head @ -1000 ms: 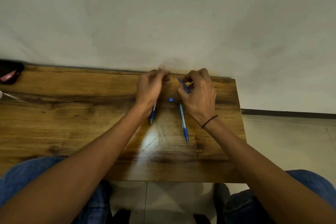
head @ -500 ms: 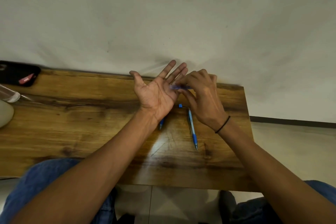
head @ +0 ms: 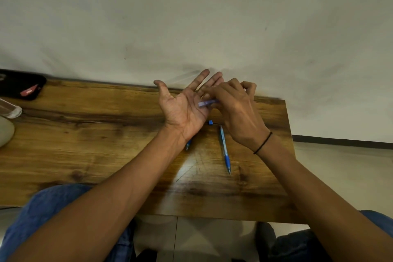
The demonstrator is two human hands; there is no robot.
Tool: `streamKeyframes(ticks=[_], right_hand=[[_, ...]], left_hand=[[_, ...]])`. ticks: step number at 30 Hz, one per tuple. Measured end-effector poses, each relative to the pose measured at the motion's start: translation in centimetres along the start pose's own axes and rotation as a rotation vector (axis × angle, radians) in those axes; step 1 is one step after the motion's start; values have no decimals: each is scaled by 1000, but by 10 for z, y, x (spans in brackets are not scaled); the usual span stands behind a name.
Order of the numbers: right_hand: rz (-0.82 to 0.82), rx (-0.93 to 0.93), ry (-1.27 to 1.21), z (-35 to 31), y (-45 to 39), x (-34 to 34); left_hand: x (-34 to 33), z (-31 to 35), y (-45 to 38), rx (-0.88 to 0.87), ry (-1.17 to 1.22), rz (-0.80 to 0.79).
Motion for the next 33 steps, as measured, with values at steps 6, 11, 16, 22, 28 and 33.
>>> streamKeyframes(ticks=[6,11,16,22,28,33], right_hand=[[-18,-1,7,1,0,0],[-17,2,20,0,1,0],[0,-8,28,-1,0,0],[11,-32,15,0,0,-1],[6,10,49,1,1,-1],[20,7,33,-1,-1,-2]], left_hand=[[0,0,-1,4,29,-23],[-1,2,-1,5,35,-28],[-2,2,-1,-5,25,-10],[-3,2,-1,-4,14,-2],[0,1,-3,-8,-26,9],[1,0,-2,-7,-22,14]])
Point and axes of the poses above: each hand's wrist, its own y-axis away from the middle knuckle, its own x-axis out of the back of the hand, z = x × y, the point moved 3 cm from there along -y, towards the middle knuckle, and after that the axes turned 10 degrees about -x, right-handed, at the moved point
